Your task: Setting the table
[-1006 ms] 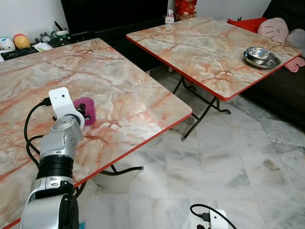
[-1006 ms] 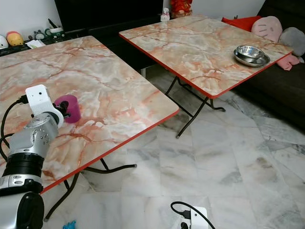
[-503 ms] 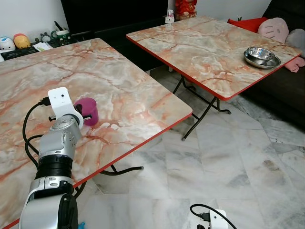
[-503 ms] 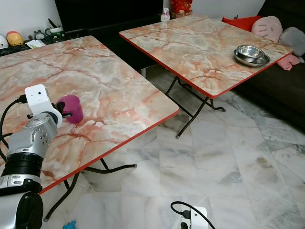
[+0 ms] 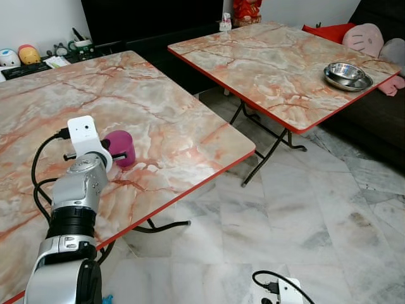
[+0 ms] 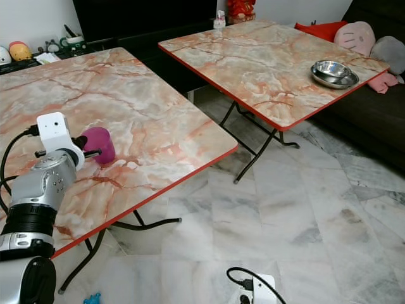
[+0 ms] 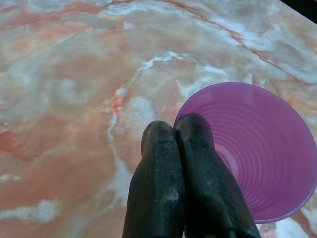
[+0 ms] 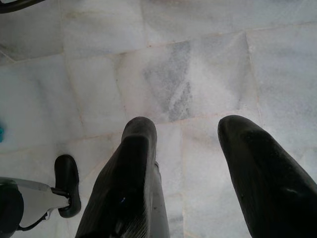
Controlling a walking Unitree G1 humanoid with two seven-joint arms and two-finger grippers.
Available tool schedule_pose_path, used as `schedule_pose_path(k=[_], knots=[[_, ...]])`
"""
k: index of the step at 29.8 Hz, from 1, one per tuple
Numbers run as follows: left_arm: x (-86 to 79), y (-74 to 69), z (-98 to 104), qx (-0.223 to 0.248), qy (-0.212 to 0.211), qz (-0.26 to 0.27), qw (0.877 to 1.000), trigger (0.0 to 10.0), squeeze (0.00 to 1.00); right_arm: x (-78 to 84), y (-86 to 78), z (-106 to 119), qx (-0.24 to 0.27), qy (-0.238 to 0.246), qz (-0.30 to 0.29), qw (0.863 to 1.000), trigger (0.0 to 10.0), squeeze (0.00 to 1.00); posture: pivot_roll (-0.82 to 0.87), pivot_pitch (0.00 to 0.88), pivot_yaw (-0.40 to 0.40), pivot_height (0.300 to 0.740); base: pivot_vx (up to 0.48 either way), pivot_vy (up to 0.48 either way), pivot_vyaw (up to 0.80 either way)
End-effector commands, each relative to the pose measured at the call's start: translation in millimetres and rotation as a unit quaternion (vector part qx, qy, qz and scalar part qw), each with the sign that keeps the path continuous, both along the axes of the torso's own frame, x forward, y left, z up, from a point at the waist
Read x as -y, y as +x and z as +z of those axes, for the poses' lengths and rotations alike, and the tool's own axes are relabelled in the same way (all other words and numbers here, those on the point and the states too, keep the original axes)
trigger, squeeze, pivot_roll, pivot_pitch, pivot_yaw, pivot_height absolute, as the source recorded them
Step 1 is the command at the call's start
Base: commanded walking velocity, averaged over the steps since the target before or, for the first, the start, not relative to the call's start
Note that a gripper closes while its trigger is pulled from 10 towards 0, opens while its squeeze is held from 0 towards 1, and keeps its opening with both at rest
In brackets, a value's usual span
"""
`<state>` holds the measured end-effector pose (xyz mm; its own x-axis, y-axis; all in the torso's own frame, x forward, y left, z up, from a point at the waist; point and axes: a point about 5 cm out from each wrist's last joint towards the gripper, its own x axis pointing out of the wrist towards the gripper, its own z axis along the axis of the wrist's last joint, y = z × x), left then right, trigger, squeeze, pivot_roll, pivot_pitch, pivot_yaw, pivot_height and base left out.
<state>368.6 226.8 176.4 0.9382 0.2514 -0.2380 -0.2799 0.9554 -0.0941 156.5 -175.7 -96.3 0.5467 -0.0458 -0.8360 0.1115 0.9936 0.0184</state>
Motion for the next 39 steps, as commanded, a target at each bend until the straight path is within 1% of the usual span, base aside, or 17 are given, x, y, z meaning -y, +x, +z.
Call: schedule_pose_path(k=[1, 3, 4, 5, 6, 7, 8, 9, 10, 14, 16, 17, 21, 24, 26, 31, 39], knots=[[5.2, -1.4, 1, 0.021, -0.001, -0.012, 1.000, 0.0, 0.00, 2.5, -1.5, 0, -0.005, -0.004, -0.001, 1.000, 10.0, 0.00, 0.19, 0.000, -0.046, 0.740, 0.000, 0.000, 0.00], [7.4, -4.2, 5, 0.069, -0.001, -0.015, 0.998, 0.0, 0.00, 2.9, -1.6, 0, -0.003, -0.006, -0.003, 1.000, 10.0, 0.00, 0.19, 0.000, -0.048, 0.740, 0.000, 0.000, 0.00], [7.4, -4.2, 5, 0.069, -0.001, -0.015, 0.998, 0.0, 0.00, 2.9, -1.6, 0, -0.003, -0.006, -0.003, 1.000, 10.0, 0.00, 0.19, 0.000, -0.048, 0.740, 0.000, 0.000, 0.00], [16.5, -14.3, 24, 0.192, 0.009, -0.041, 0.980, 0.6, 0.00, 4.0, -1.5, 0, 0.001, -0.008, -0.007, 1.000, 10.0, 0.00, 0.20, 0.000, -0.058, 0.740, 0.000, 0.000, 0.00], [16.5, -14.3, 24, 0.192, 0.009, -0.041, 0.980, 0.6, 0.00, 4.0, -1.5, 0, 0.001, -0.008, -0.007, 1.000, 10.0, 0.00, 0.20, 0.000, -0.058, 0.740, 0.000, 0.000, 0.00], [24.5, -21.8, 32, 0.243, 0.027, -0.070, 0.967, 4.7, 0.00, 4.5, -1.5, 0, 0.003, -0.008, -0.010, 1.000, 10.0, 0.00, 0.20, 0.000, -0.059, 0.740, 0.000, 0.000, 0.00], [24.5, -21.8, 32, 0.243, 0.027, -0.070, 0.967, 4.7, 0.00, 4.5, -1.5, 0, 0.003, -0.008, -0.010, 1.000, 10.0, 0.00, 0.20, 0.000, -0.059, 0.740, 0.000, 0.000, 0.00], [30.4, -27.3, 36, 0.273, 0.040, -0.090, 0.957, 9.8, 0.00, 4.8, -1.4, 0, 0.004, -0.008, -0.011, 1.000, 10.0, 0.00, 0.20, 0.000, -0.059, 0.740, 0.000, 0.000, 0.00], [30.4, -27.3, 36, 0.273, 0.040, -0.090, 0.957, 9.8, 0.00, 4.8, -1.4, 0, 0.004, -0.008, -0.011, 1.000, 10.0, 0.00, 0.20, 0.000, -0.059, 0.740, 0.000, 0.000, 0.00], [65.7, -48.4, 31, 0.311, 0.129, -0.200, 0.920, 10.0, 0.00, 7.5, -1.3, 1, 0.010, -0.012, -0.013, 1.000, 10.0, 0.00, 0.20, 0.000, -0.072, 0.740, 0.000, 0.000, 0.00], [74.7, -56.1, 22, 0.310, 0.148, -0.231, 0.910, 10.0, 0.00, 8.2, -1.1, 1, 0.012, -0.014, -0.015, 1.000, 10.0, 0.00, 0.20, 0.000, -0.073, 0.740, 0.000, 0.000, 0.00], [77.3, -61.2, 12, 0.305, 0.144, -0.238, 0.911, 10.0, 0.00, 9.0, -0.9, 1, 0.016, -0.014, -0.019, 1.000, 10.0, 0.00, 0.20, 0.000, -0.074, 0.740, 0.000, 0.000, 0.00], [79.5, -65.8, 2, 0.298, 0.132, -0.238, 0.915, 10.0, 0.00, 9.6, -0.5, 2, 0.020, -0.014, -0.021, 0.999, 10.0, 0.00, 0.20, 0.000, -0.077, 0.740, 0.000, 0.000, 0.00], [89.5, -74.0, -16, 0.281, 0.134, -0.257, 0.915, 10.0, 0.00, 10.3, -0.1, 2, 0.023, -0.016, -0.022, 0.999, 10.0, 0.00, 0.19, 0.000, -0.081, 0.740, 0.000, 0.000, 0.00], [91.8, -76.1, -20, 0.278, 0.129, -0.258, 0.916, 10.0, 0.00, 10.5, -0.1, 2, 0.024, -0.016, -0.023, 0.999, 10.0, 0.00, 0.19, 0.000, -0.081, 0.740, 0.000, 0.000, 0.00], [93.5, -75.7, -19, 0.284, 0.121, -0.255, 0.917, 10.0, 0.00, 10.8, -0.6, 2, 0.026, -0.016, -0.024, 0.999, 10.0, 0.00, 0.19, 0.000, -0.081, 0.740, 0.000, 0.000, 0.00], [89.0, -65.7, -12, 0.295, 0.131, -0.232, 0.918, 10.0, 0.00, 10.3, -1.1, 2, 0.029, -0.018, -0.020, 0.999, 10.0, 0.00, 0.18, 0.000, -0.077, 0.740, 0.000, -0.046, 0.00]])
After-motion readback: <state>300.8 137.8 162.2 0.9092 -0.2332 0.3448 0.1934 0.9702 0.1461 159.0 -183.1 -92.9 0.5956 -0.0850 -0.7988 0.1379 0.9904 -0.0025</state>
